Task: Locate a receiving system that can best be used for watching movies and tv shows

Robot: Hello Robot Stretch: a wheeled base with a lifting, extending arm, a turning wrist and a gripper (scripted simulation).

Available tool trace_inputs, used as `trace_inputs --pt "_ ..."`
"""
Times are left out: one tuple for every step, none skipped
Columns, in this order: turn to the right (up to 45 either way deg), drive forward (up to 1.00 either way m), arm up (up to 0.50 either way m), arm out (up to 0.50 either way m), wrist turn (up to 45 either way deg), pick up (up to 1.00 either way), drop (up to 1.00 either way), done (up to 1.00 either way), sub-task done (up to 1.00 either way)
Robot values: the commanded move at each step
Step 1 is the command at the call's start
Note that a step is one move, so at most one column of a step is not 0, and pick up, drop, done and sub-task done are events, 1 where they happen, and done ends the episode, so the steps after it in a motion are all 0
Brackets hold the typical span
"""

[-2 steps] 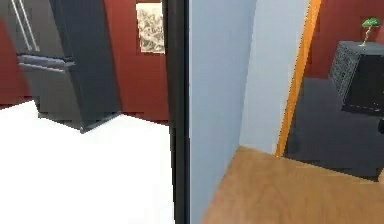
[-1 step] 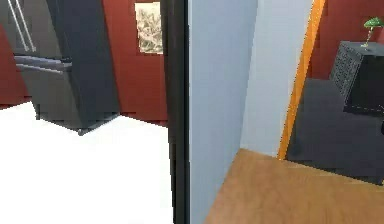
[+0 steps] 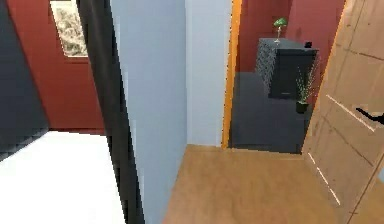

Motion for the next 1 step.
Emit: trace_inputs --pt "0.0 0.15 0.00 0.00 0.0 0.00 0.00 0.00 0.00"
